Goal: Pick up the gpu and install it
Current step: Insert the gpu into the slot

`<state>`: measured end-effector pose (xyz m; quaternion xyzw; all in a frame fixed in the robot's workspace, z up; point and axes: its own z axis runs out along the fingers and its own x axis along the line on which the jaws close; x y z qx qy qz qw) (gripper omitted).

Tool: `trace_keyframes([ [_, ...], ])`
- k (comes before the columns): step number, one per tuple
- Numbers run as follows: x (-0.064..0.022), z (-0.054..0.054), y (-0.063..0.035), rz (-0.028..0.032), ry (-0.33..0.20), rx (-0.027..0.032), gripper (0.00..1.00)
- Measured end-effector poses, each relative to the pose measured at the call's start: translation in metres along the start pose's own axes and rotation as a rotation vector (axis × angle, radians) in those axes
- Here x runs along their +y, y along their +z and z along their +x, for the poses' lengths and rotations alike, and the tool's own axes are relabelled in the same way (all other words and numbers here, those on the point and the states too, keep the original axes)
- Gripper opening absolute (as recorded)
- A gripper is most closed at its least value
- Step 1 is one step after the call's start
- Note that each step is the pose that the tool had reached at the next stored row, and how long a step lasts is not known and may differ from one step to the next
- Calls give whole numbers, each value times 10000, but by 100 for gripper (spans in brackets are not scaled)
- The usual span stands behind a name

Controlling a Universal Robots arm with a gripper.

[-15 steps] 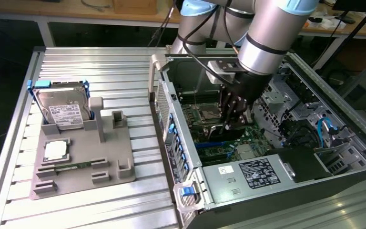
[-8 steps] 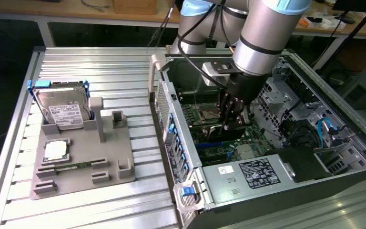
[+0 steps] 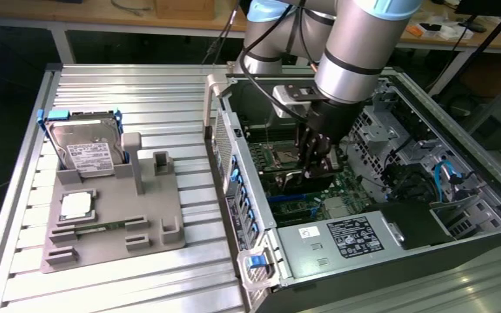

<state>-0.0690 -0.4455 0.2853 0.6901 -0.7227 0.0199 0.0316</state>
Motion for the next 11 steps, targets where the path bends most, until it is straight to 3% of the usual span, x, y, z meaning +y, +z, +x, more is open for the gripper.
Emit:
trace_keyframes([
  [11, 4, -5, 60, -2, 0, -71, 27],
])
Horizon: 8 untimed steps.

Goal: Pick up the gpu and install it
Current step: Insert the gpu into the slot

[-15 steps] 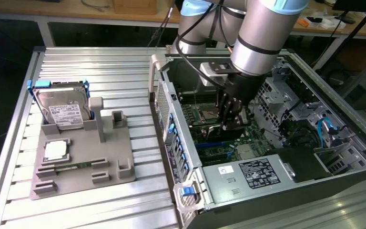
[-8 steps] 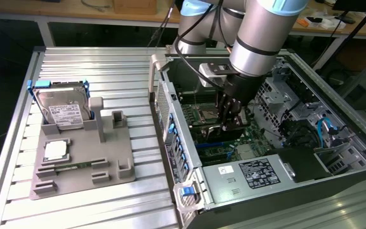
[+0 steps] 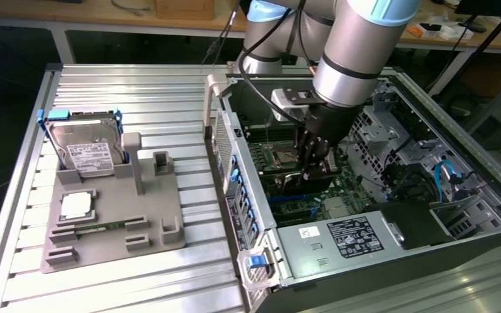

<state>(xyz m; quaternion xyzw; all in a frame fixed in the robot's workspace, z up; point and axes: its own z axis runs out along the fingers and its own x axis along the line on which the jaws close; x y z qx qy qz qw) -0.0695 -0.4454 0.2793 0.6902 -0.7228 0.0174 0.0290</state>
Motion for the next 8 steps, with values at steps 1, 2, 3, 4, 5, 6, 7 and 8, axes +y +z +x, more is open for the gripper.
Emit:
trace_keyframes([
  [1, 1, 0, 7, 0, 0, 1, 27],
  [2, 2, -1, 12, -1, 1, 3, 27],
  [3, 5, -1, 19, -1, 1, 3, 27],
  [4, 6, -1, 28, -1, 0, 1, 27],
  [5, 5, -2, 35, -1, 0, 1, 27],
  [6, 6, -2, 42, -7, -1, -4, 27],
  [7, 6, -3, 48, -31, -3, -7, 27],
  [8, 5, -3, 52, -67, -6, -8, 27],
])
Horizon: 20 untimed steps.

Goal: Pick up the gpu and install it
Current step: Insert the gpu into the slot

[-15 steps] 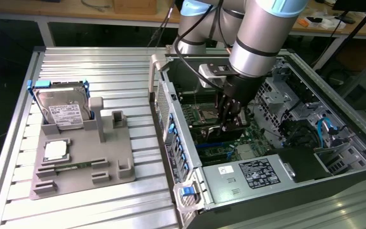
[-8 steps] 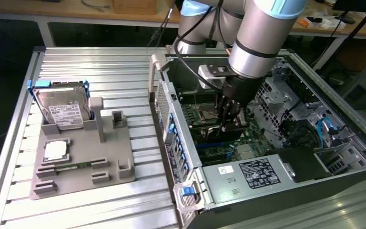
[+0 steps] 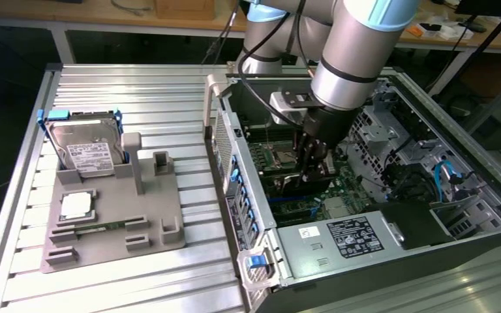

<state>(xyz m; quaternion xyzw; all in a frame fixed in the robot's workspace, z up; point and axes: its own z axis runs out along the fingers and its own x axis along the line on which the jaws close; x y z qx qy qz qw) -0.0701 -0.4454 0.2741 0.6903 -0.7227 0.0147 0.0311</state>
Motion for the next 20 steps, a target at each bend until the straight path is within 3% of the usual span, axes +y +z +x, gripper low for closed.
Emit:
trace_keyframes([
  [4, 0, -1, 10, -121, -9, -36, 27],
  [6, 0, -1, 12, -145, -10, -54, 27],
  [11, 0, -1, 11, -148, -10, -57, 27],
  [20, 1, -2, 32, -151, -14, -134, 27],
])
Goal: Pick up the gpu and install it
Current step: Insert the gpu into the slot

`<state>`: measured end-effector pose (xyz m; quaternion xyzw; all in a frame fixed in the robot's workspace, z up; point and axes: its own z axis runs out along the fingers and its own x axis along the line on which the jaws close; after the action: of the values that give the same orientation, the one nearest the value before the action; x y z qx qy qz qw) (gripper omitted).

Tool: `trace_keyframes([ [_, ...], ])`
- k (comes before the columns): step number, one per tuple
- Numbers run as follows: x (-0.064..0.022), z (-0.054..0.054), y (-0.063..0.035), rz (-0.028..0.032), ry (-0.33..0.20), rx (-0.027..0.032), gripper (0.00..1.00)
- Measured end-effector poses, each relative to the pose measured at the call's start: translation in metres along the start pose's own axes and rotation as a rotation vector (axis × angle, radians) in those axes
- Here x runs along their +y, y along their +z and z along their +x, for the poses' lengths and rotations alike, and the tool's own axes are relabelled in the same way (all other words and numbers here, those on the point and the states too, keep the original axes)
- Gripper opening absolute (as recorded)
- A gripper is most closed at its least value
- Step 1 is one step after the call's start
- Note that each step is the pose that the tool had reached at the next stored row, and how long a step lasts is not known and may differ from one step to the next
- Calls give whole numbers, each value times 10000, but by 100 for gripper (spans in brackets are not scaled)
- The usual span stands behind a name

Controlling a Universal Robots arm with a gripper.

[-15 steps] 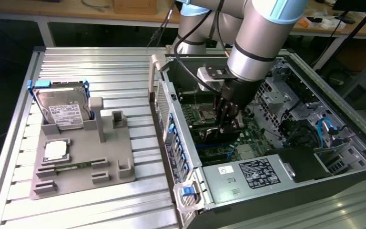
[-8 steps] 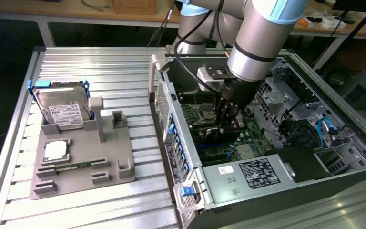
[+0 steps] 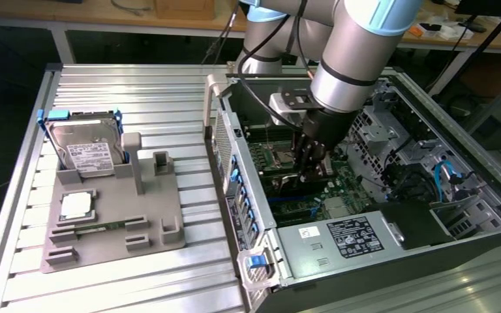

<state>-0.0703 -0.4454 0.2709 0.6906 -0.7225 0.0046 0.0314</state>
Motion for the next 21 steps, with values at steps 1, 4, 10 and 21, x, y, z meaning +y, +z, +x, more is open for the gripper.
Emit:
trace_keyframes([
  [1, 0, 0, 2, 0, -1, -3, 27],
  [4, 1, -1, 12, -2, 0, -52, 27],
  [10, 0, -2, 35, -8, -5, -158, 27],
  [21, 2, 1, 53, -5, -4, -115, 27],
])
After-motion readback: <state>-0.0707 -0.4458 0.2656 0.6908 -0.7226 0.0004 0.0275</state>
